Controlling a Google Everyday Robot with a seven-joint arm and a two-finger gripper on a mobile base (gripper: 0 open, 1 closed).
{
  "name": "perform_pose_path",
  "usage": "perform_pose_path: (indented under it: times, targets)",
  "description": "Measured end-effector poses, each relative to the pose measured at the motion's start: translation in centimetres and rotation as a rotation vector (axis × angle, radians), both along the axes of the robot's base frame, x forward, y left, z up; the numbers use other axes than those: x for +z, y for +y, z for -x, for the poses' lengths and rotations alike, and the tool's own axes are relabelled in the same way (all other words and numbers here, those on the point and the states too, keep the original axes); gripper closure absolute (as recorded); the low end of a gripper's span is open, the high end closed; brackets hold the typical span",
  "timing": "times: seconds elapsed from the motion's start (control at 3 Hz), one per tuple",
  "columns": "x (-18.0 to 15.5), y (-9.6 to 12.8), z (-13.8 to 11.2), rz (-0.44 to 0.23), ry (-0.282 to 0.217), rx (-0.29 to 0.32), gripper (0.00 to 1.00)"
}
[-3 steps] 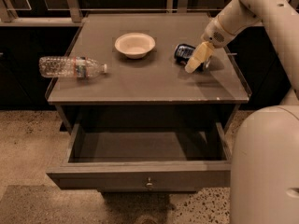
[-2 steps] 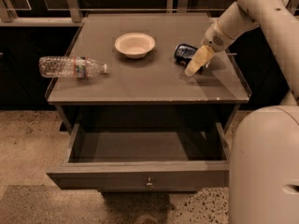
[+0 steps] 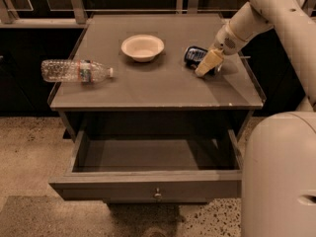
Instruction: Place pepsi can into top drawer
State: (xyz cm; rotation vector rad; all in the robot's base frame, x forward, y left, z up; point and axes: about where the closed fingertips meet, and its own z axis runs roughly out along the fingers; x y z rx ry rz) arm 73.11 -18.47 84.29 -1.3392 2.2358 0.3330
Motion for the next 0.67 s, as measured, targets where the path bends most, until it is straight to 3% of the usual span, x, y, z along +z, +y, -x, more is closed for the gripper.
perform_pose_path:
  times: [0.67]
  targets:
    - [0.00,0.00,0.00,0.000,0.000,0.000,0.87]
